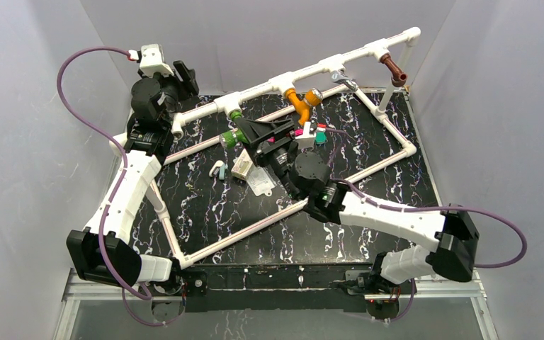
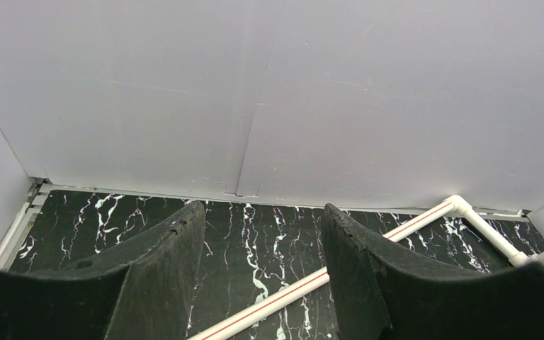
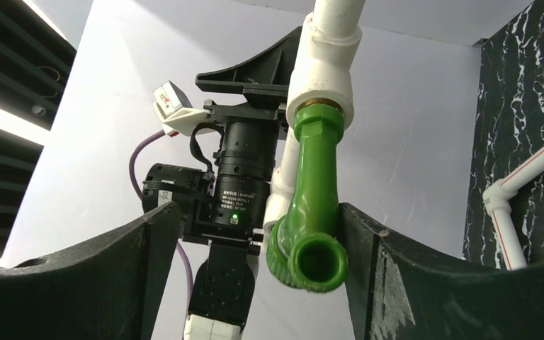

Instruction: Install the water faucets

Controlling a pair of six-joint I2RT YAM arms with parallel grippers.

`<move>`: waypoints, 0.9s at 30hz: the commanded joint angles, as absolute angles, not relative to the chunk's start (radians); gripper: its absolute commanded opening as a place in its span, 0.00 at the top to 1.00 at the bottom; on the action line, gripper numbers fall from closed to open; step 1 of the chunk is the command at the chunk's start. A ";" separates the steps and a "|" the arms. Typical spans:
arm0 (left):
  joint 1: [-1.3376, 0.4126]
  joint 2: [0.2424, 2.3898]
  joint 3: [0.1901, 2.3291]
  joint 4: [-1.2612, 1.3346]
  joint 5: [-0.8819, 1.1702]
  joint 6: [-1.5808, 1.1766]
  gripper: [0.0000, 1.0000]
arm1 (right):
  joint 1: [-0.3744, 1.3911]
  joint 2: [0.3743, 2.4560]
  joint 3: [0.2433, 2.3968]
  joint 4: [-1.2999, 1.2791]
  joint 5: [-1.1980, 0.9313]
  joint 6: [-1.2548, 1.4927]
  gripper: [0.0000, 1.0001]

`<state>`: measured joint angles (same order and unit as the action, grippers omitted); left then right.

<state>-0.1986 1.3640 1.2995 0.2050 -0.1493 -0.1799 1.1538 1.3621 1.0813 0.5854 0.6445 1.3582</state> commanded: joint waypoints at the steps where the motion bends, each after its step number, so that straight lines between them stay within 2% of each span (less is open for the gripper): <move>1: -0.216 1.520 1.147 -0.109 -0.156 -0.177 0.41 | 1.155 1.254 1.042 0.506 0.616 1.379 0.12; 10: -0.216 1.523 1.145 -0.109 -0.153 -0.178 0.41 | 1.155 1.072 1.011 0.167 0.566 1.282 0.11; 14: -0.217 1.520 1.143 -0.109 -0.158 -0.178 0.41 | 1.155 1.015 1.021 0.083 0.560 1.119 0.11; 22: -0.218 1.523 1.144 -0.109 -0.163 -0.175 0.41 | 1.155 0.986 1.189 -0.038 0.543 0.555 0.12; 27: -0.219 1.531 1.144 -0.109 -0.153 -0.180 0.41 | 1.155 1.021 1.328 -0.112 0.499 0.058 0.12</move>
<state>-0.1986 1.3640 1.2995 0.2050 -0.1497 -0.1799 1.1538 1.0111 1.1988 -0.0666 0.5407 0.5365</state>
